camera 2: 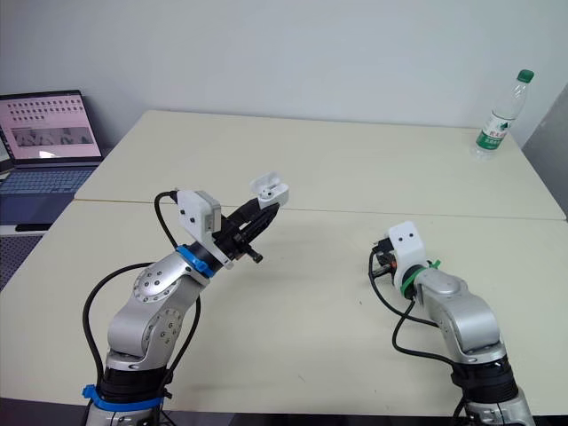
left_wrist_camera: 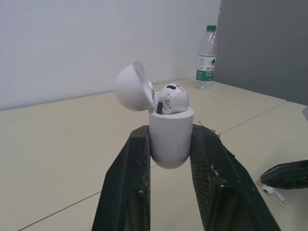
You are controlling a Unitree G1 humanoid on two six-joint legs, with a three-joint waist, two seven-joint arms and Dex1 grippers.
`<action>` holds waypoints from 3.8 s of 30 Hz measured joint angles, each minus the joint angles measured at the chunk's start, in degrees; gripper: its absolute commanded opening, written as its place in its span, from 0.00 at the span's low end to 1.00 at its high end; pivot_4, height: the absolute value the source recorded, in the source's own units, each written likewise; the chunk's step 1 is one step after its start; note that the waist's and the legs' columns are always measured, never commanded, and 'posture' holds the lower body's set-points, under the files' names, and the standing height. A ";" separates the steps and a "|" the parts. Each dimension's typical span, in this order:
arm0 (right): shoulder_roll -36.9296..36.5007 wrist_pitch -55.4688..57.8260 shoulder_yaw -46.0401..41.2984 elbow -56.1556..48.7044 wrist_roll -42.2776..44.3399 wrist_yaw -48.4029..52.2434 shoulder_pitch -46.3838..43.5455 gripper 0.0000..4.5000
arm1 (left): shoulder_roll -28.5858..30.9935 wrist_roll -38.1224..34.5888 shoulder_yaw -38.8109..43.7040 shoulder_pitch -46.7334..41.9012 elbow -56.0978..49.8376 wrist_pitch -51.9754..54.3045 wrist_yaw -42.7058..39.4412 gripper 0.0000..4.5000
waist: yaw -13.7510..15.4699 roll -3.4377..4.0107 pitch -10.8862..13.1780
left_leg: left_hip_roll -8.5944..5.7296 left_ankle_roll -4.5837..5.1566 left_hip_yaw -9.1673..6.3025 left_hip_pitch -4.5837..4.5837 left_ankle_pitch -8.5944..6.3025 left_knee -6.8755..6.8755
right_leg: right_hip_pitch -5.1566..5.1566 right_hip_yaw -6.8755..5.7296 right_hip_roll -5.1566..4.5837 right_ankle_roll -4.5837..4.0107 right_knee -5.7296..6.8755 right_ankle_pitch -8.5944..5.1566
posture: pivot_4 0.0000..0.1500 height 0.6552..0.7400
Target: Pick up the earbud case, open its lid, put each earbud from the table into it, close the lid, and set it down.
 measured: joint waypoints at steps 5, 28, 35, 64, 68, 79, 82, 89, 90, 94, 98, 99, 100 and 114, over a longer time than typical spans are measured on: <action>1.35 1.10 -1.41 -0.02 0.15 -0.36 -0.19 0.36 | -0.08 0.13 0.00 0.13 0.00 -0.15 0.12 0.17 | 0.00 0.00 0.00 | 0.00 0.00 0.01 0.00 0.00 0.00 | 0.00 0.01 0.00 0.00 0.00 0.00 | 1.00 1.00; 1.80 2.30 0.77 -0.07 -1.04 -0.87 1.52 0.14 | -0.11 0.27 -0.11 0.29 -0.01 -0.18 0.25 0.17 | -0.03 0.00 0.00 | 0.00 0.00 0.01 0.04 0.00 0.00 | 0.02 0.01 0.01 0.00 0.02 0.00 | 1.00 1.00; 0.69 0.44 0.99 1.12 -1.04 1.12 1.52 0.08 | -0.13 0.27 -0.34 0.31 -0.25 -0.10 0.02 0.17 | -0.02 -0.01 -0.01 | 0.00 0.00 0.03 0.13 0.00 0.01 | 0.12 0.03 0.01 0.01 0.01 0.00 | 1.00 1.00; -45.27 -78.43 10.98 57.69 -20.44 62.81 -4.97 0.16 | -4.29 1.64 -3.35 2.87 0.10 -4.95 1.12 0.17 | 0.19 -0.07 0.03 | -0.05 0.07 0.31 1.28 0.00 0.08 | 1.31 0.27 -0.09 0.08 -0.21 -0.05 | 1.00 1.00; -44.93 -77.94 10.74 58.21 -21.21 62.30 -5.50 0.46 | -4.19 1.64 -3.36 2.87 0.10 -4.96 1.19 0.17 | 0.20 -0.07 0.03 | -0.05 0.07 0.33 1.44 0.01 0.07 | 1.43 0.28 -0.11 0.09 -0.21 -0.06 | 1.00 1.00; -44.82 -73.86 10.29 56.59 -21.97 61.39 -5.04 0.52 | -4.01 1.64 -3.37 2.74 0.11 -4.95 1.14 0.17 | 0.24 -0.14 -0.02 | -0.04 0.07 0.26 1.47 0.01 0.05 | 1.49 0.24 -0.11 0.06 -0.19 -0.06 | 1.00 1.00; -44.76 -69.55 9.94 54.51 -21.94 61.29 -4.29 0.52 | -4.01 1.63 -3.38 2.68 0.11 -4.95 1.11 0.17 | 0.25 -0.23 -0.07 | -0.03 0.07 0.26 1.51 0.01 0.06 | 1.51 0.23 -0.11 0.06 -0.20 -0.06 | 1.00 1.00; -43.68 -51.01 7.72 47.27 -20.74 62.34 -2.93 0.52 | -4.01 1.64 -3.40 2.58 0.13 -4.94 1.09 0.17 | 0.16 -0.28 -0.10 | 0.01 0.06 0.21 1.51 0.01 0.03 | 1.51 0.19 -0.08 0.07 -0.19 -0.08 | 1.00 1.00; -43.54 -49.77 7.61 46.71 -20.73 62.31 -2.93 0.52 | -4.01 1.64 -3.40 2.57 0.13 -4.94 1.10 0.17 | 0.14 -0.28 -0.10 | 0.01 0.06 0.21 1.52 0.01 0.01 | 1.51 0.19 -0.07 0.09 -0.19 -0.10 | 1.00 1.00; -43.23 -47.45 7.31 46.18 -20.82 62.22 -2.98 0.52 | -4.07 1.66 -3.45 2.32 0.29 -4.94 1.14 0.17 | 0.01 -0.28 -0.10 | 0.04 0.06 0.23 1.54 0.00 -0.01 | 1.49 0.20 -0.04 0.10 -0.19 -0.12 | 1.00 1.00; -42.83 -45.48 7.07 46.11 -20.85 62.26 -3.30 0.52 | -4.07 1.91 -3.44 2.31 0.30 -4.94 1.13 0.17 | -0.01 -0.29 -0.11 | 0.03 0.06 0.26 1.54 0.00 -0.01 | 1.49 0.23 -0.04 0.10 -0.19 -0.12 | 1.00 1.00; -42.72 -44.70 7.07 46.01 -20.86 62.40 -3.44 0.52 | -4.07 1.99 -3.44 2.31 0.30 -4.94 1.13 0.17 | -0.02 -0.29 -0.11 | 0.03 0.06 0.26 1.54 0.01 -0.01 | 1.49 0.23 -0.04 0.10 -0.19 -0.12 | 1.00 1.00; -42.60 -44.10 7.07 45.86 -20.86 62.60 -3.57 0.52 | -4.07 2.10 -3.44 2.32 0.30 -4.94 1.13 0.17 | -0.04 -0.29 -0.11 | 0.04 0.06 0.26 1.54 0.01 -0.01 | 1.49 0.23 -0.04 0.12 -0.19 -0.13 | 1.00 1.00; -41.13 -41.08 7.09 45.27 -21.14 63.01 -5.02 0.52 | -4.16 2.33 -3.45 2.52 0.28 -4.95 1.17 0.17 | -0.24 -0.30 -0.11 | 0.08 0.06 0.30 1.54 0.00 -0.02 | 1.45 0.24 -0.01 0.30 -0.19 -0.24 | 1.00 1.00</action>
